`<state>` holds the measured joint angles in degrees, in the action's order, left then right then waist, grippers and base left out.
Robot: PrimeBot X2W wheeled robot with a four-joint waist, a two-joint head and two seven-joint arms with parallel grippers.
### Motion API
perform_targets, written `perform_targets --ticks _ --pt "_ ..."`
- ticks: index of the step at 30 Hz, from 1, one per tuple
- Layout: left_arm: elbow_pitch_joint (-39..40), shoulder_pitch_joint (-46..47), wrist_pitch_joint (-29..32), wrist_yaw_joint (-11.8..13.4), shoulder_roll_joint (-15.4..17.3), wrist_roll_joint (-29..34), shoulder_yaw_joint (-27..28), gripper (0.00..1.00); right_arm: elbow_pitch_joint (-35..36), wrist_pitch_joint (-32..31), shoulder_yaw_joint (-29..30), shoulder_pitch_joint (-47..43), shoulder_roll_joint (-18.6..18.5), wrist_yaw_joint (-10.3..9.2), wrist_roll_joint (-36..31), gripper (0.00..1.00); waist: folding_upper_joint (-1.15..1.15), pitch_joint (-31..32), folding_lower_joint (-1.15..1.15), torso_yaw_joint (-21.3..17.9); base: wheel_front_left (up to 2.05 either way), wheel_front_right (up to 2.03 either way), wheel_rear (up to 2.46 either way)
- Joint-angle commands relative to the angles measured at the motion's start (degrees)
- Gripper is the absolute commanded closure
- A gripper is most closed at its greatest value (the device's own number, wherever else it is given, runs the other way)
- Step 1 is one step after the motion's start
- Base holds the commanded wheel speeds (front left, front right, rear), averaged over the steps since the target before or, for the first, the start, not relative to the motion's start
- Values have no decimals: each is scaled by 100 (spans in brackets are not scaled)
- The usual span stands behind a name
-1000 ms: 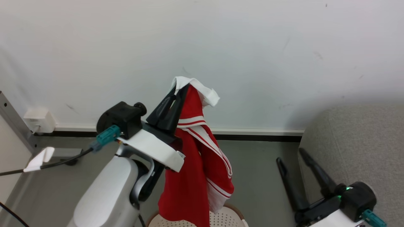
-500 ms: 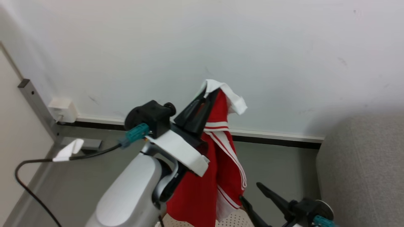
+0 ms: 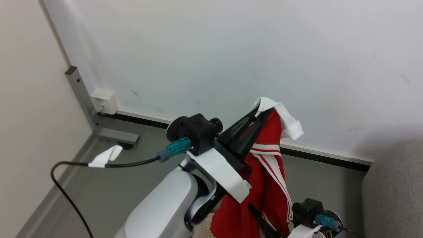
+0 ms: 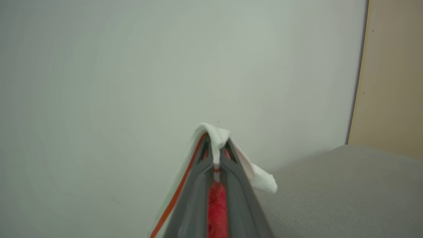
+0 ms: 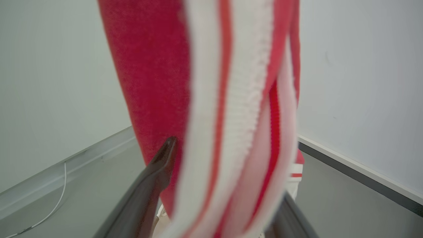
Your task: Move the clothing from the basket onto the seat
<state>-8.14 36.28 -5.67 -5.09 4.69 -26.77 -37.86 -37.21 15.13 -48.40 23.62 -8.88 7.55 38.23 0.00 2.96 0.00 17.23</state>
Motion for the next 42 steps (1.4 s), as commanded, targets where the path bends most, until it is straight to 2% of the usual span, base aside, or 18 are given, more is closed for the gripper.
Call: perform_targets --ticks 1,9,10,11,25,34,41,42 --pt "62 4 7 -12 -4 -104 -27 100 -89 2 -8 113 37 -13 27 0 0 6 0 117 0 0 0" --pt "208 -90 108 -11 -76 -198 -260 100 -462 2 253 238 263 -13 -119 0 0 -11 0 357 0 0 0" --pt "220 -100 112 -11 -75 -206 -270 100 -479 2 286 227 272 -13 -138 53 0 -14 0 371 0 0 0" --pt "224 -106 116 -8 -65 -206 -275 100 -488 2 313 223 282 -12 -161 100 0 -16 0 384 0 0 0" --pt "103 -275 -18 155 208 -273 -88 100 -44 2 844 84 244 -12 -320 100 0 -51 0 143 0 0 0" --pt "30 -698 -158 281 514 -322 7 100 723 2 1713 -174 29 -12 -562 100 0 -57 0 -147 0 0 0" --pt "81 -1041 -248 238 653 -305 -149 100 1303 2 2393 -154 -158 -12 -632 100 0 -94 0 -511 0 0 0" --pt "81 -1080 -254 227 649 -309 -185 69 1374 2 2446 -126 -173 -12 -630 100 0 -98 0 -575 0 0 0"
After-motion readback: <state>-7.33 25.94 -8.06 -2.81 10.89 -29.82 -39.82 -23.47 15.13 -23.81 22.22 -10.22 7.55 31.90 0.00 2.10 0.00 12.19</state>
